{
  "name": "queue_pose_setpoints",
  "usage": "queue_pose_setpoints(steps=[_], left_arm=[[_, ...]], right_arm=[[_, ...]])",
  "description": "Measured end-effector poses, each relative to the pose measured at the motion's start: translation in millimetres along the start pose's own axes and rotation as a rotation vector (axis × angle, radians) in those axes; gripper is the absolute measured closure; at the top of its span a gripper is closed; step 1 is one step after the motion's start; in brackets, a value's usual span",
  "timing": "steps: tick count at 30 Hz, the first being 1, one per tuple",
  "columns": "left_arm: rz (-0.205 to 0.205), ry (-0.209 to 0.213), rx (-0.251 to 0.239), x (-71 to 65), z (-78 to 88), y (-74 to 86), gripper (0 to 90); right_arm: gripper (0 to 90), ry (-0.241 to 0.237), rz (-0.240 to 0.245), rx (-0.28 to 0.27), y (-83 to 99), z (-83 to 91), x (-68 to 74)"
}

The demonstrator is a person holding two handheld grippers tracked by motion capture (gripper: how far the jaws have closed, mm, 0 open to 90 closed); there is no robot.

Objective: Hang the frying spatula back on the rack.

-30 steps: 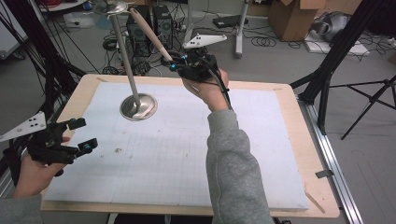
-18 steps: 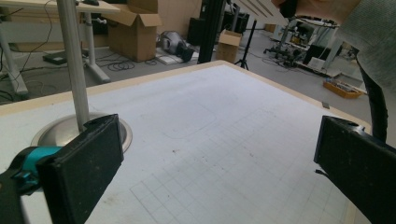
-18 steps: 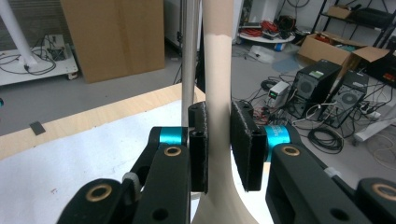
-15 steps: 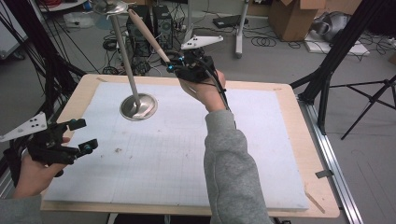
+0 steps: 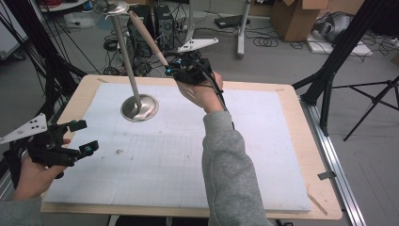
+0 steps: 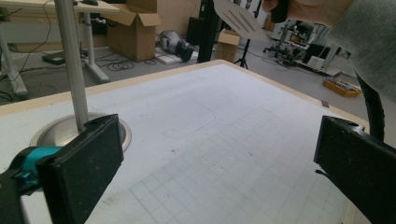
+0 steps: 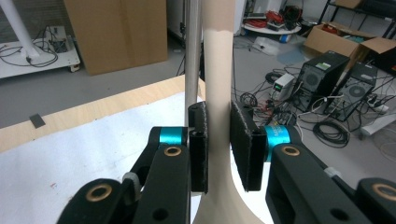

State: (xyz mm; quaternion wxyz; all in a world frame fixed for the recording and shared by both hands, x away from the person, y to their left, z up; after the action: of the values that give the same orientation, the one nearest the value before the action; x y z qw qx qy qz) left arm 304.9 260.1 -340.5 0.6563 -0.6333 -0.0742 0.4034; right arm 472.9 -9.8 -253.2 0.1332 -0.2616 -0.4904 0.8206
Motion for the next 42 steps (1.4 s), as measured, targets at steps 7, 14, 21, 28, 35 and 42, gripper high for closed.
queue_pose_setpoints(steps=[7,14,21,28,35,42], left_arm=[[0.003,-0.003,-0.003,1.6,1.9,0.1,1.8],[0.005,-0.007,-0.002,1.0,3.1,0.9,1.8],[0.004,-0.012,-0.007,1.2,5.7,1.1,1.8],[0.003,-0.015,-0.004,0.4,5.9,1.9,1.8],[0.008,-0.016,-0.002,1.8,5.7,3.0,1.8],[0.006,-0.018,-0.002,2.1,6.6,2.8,1.8]], right_arm=[[77.4,-0.004,-0.002,0.007,0.7,-7.8,1.5],[77.4,0.000,0.000,0.019,0.9,-15.9,4.0],[77.4,0.020,0.007,0.023,-1.1,-18.6,4.8],[77.4,0.027,0.005,0.035,-0.9,-20.1,5.4],[77.4,0.047,0.002,0.049,-0.6,-24.1,5.6],[77.3,0.053,0.001,0.059,-0.5,-27.6,6.5]])
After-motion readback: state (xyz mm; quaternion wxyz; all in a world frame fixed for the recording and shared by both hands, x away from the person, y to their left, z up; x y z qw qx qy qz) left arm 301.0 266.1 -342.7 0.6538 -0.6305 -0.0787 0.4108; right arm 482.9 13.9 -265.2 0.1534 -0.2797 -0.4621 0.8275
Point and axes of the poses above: each handheld gripper's, and its own axes: z roughly backward along the jaws, y roughly out of its underside, x roughly to its left, the point moved 7 cm from there along -z, roughly forward along the jaws, and after that the axes turned 15 degrees about z, right-handed, at the moved point
